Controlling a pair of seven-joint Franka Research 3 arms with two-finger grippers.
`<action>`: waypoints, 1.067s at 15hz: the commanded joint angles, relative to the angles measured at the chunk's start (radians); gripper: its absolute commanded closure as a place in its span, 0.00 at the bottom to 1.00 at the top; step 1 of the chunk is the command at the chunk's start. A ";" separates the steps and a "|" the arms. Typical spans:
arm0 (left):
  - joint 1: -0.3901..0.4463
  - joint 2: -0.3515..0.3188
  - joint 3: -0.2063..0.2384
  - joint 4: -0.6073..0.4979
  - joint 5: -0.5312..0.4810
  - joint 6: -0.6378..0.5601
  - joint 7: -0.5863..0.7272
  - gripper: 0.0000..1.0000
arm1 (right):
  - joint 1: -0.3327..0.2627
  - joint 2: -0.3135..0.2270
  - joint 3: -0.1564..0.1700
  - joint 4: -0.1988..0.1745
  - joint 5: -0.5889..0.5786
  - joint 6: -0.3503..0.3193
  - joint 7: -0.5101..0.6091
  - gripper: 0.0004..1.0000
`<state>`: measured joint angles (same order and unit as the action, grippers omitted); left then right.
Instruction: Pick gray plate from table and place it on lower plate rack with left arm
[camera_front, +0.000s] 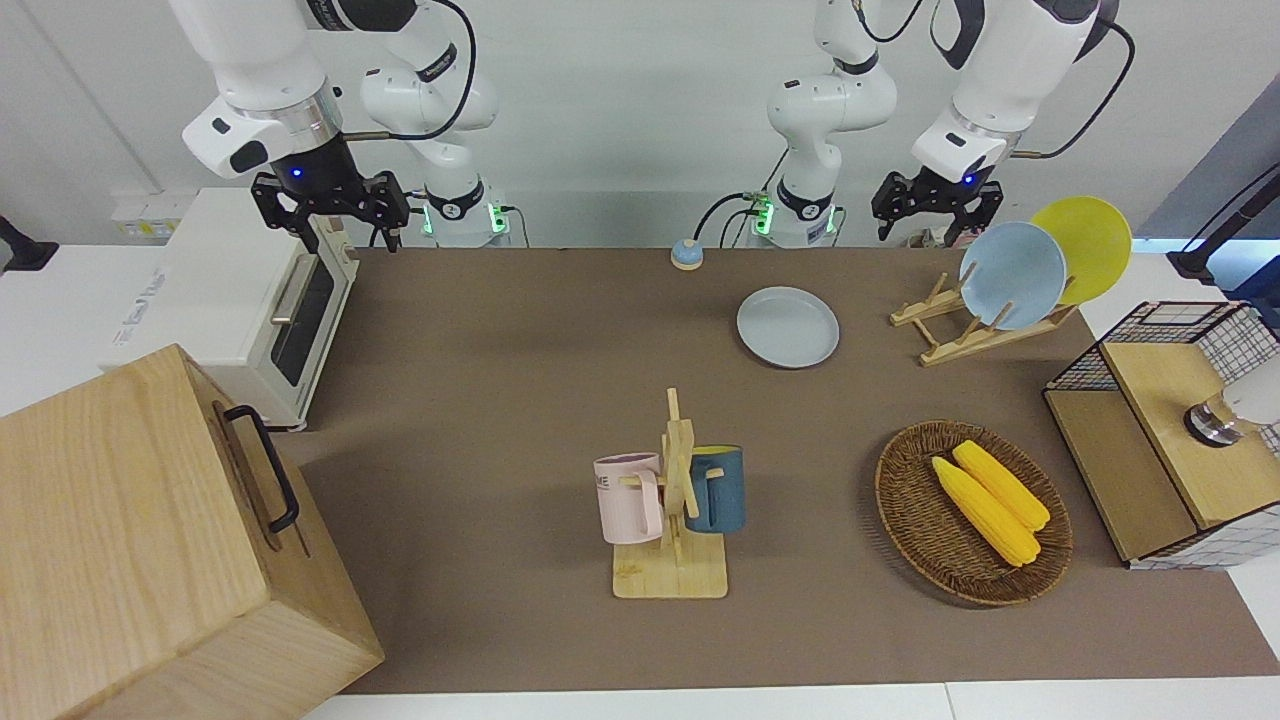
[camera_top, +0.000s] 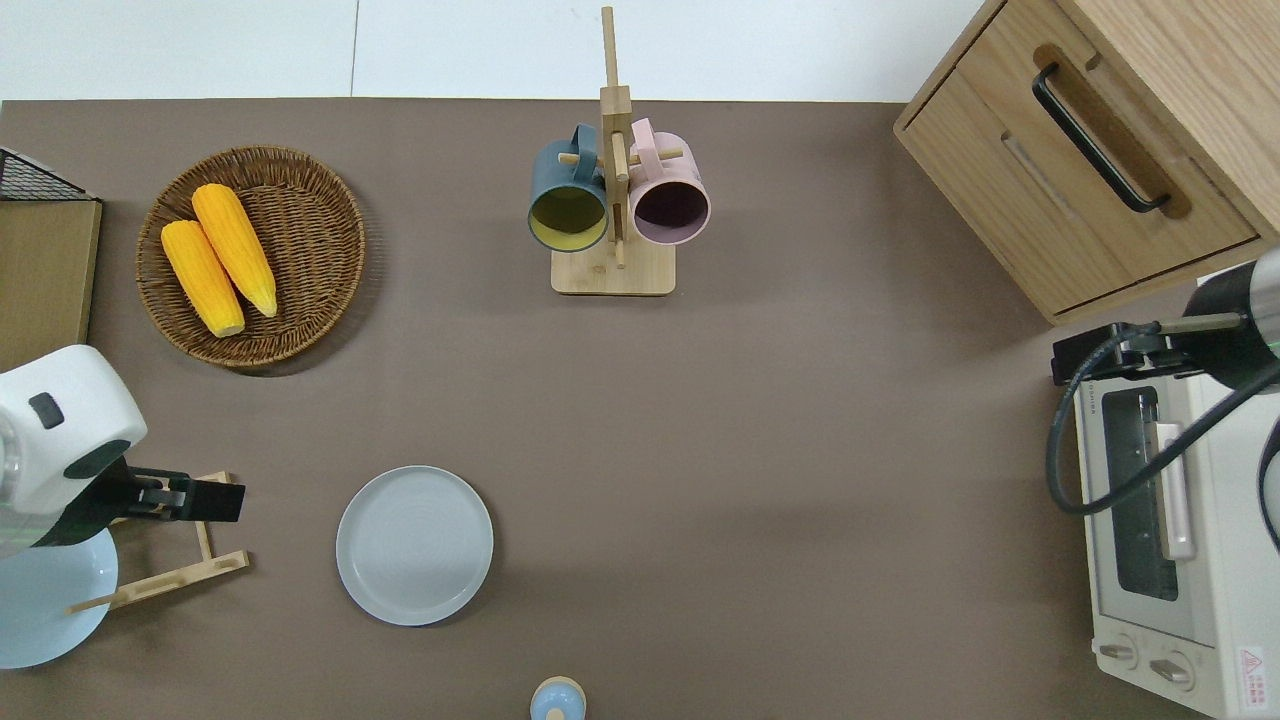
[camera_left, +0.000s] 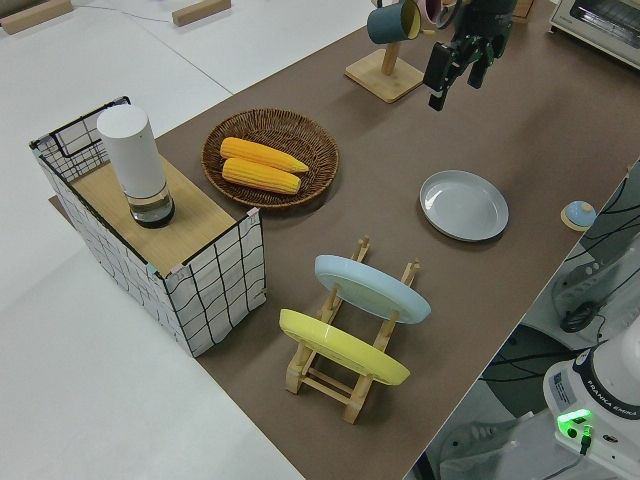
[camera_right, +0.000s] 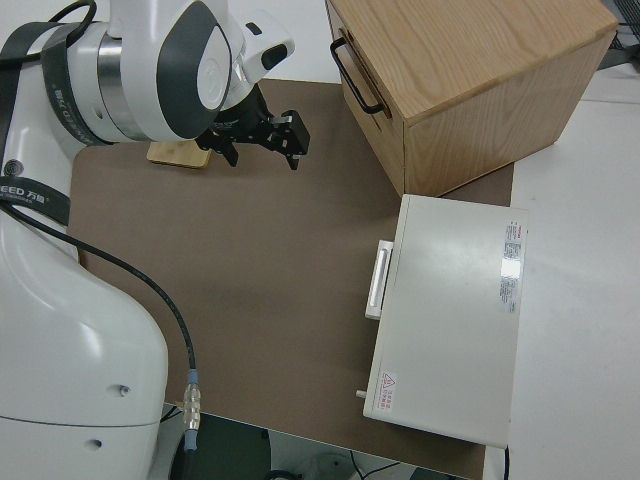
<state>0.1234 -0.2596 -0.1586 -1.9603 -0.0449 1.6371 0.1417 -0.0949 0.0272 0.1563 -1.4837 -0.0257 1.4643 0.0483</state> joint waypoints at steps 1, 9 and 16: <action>-0.007 -0.024 -0.001 -0.077 0.016 0.039 -0.016 0.00 | 0.007 0.000 -0.006 0.006 0.003 -0.001 0.004 0.02; -0.010 -0.047 -0.002 -0.244 0.008 0.171 -0.016 0.00 | 0.007 0.000 -0.006 0.006 0.003 -0.001 0.004 0.02; -0.011 -0.066 -0.002 -0.442 -0.015 0.380 -0.016 0.00 | 0.007 0.000 -0.006 0.006 0.003 -0.001 0.004 0.02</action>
<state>0.1225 -0.2741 -0.1634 -2.2946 -0.0491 1.9311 0.1399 -0.0949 0.0272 0.1563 -1.4837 -0.0257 1.4643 0.0483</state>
